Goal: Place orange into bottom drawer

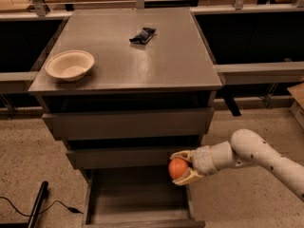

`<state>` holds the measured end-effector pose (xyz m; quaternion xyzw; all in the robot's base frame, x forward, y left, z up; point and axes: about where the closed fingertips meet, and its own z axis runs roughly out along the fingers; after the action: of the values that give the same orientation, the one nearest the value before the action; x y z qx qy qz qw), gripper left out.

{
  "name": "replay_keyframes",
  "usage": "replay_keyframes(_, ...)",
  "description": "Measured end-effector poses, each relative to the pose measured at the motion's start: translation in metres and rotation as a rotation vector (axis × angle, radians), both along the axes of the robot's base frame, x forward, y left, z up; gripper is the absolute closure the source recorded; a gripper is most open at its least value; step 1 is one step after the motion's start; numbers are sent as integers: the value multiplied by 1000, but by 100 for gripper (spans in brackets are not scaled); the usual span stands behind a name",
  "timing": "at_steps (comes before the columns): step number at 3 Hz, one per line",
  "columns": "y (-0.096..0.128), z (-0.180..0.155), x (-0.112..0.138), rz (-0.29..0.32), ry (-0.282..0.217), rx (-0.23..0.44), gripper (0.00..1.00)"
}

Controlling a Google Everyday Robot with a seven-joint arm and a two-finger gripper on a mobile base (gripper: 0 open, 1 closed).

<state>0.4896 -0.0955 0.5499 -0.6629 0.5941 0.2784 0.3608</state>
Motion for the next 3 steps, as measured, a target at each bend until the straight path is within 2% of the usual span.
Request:
replay_keyframes(1,-25,-51,-6,48,15,-59,100)
replay_keyframes(2,-19,-47,-5,43,12,-53,100)
replay_keyframes(3,-5,-98,-10,3,55,-82,100)
